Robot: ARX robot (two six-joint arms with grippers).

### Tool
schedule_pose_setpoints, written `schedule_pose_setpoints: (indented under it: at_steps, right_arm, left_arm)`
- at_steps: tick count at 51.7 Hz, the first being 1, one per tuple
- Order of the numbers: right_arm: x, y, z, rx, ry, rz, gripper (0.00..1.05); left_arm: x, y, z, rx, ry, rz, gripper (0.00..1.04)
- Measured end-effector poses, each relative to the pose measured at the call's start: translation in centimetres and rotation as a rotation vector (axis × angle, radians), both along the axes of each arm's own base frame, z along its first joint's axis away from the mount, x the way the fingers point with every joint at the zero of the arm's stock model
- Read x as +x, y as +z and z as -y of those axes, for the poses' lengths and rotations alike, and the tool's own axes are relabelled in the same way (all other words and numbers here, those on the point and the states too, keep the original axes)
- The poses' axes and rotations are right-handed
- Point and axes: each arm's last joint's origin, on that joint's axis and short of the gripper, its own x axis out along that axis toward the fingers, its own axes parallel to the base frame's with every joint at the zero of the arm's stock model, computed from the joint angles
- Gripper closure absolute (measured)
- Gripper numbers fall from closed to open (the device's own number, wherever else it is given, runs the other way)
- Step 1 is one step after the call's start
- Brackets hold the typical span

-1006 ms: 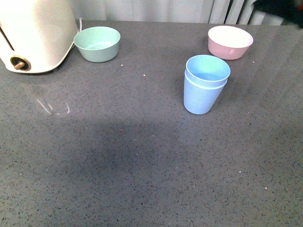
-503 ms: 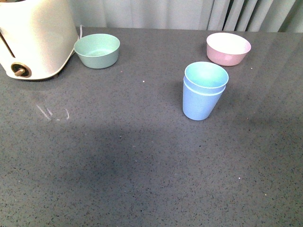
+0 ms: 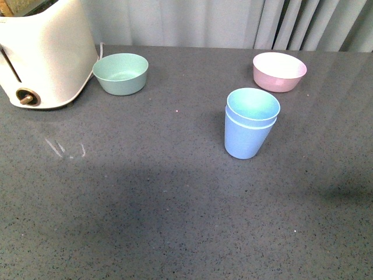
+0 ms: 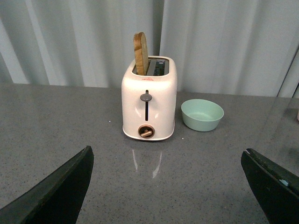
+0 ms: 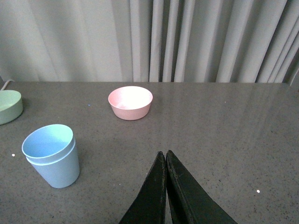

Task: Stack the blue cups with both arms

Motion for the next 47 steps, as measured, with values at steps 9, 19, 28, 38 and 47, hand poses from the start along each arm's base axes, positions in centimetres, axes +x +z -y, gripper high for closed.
schedule_pose_setpoints:
  at_steps: [9,19,28,38,47]
  right_arm:
    - [-0.9,-0.7,0.0,0.0,0.0,0.003,1.03]
    - [-1.6,-0.5,0.0,0.001,0.0,0.032,1.03]
    - [-2.1,-0.4,0.0,0.0,0.0,0.032,1.03]
    - [-2.5,-0.5,0.0,0.0,0.0,0.032,1.03]
    - [-2.8,-0.5,0.0,0.001,0.0,0.031,1.03]
  left_arm:
    - [0.0,0.0,0.0,0.0,0.0,0.0,0.09]
    - [0.0,0.0,0.0,0.0,0.0,0.0,0.09]
    - [0.0,0.0,0.0,0.0,0.0,0.0,0.09]
    - [0.0,0.0,0.0,0.0,0.0,0.0,0.09]
    - [0.0,0.0,0.0,0.0,0.0,0.0,0.09]
